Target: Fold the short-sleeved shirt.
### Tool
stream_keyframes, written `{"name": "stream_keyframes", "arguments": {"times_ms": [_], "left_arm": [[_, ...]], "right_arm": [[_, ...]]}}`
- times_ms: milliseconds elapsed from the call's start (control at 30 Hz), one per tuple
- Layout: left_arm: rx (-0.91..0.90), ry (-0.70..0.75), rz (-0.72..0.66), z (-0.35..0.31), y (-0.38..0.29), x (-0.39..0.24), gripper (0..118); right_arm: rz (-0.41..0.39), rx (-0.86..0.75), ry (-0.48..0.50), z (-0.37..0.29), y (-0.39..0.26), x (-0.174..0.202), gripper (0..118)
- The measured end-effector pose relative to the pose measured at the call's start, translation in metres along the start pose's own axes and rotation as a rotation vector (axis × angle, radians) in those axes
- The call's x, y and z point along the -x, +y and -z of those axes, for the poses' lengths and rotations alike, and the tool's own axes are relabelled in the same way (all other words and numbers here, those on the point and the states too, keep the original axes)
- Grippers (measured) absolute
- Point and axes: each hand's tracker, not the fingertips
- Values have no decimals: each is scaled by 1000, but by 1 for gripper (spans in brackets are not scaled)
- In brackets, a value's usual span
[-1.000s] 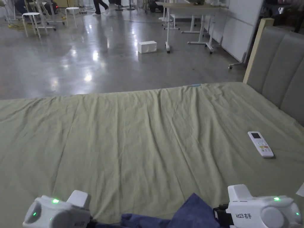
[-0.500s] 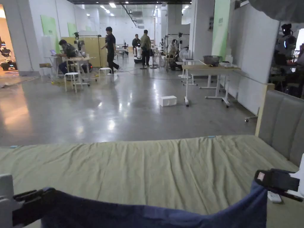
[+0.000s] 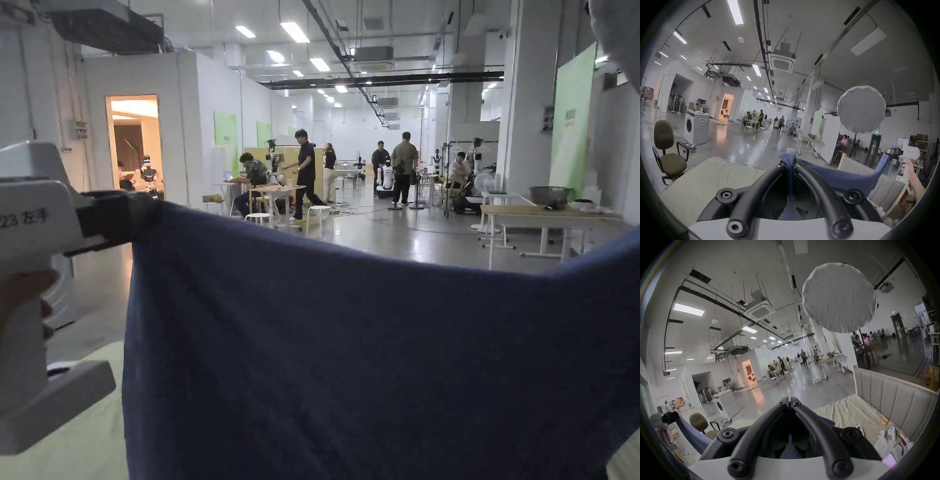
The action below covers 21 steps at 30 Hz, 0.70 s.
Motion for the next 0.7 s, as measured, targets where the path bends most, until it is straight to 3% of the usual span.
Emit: {"name": "stream_keyframes", "arguments": {"times_ms": [167, 300, 467, 700], "left_arm": [[-32, 34, 65, 2, 42, -5, 5], [-50, 47, 78, 2, 58, -11, 5], [-74, 39, 32, 8, 61, -15, 5], [-59, 23, 8, 28, 50, -7, 5]], "right_arm": [[-68, -95, 5, -1, 51, 43, 2], [-44, -135, 15, -22, 79, 84, 2], [7, -155, -2, -11, 109, 71, 2], [-94, -184, -24, -9, 112, 64, 2]]}}
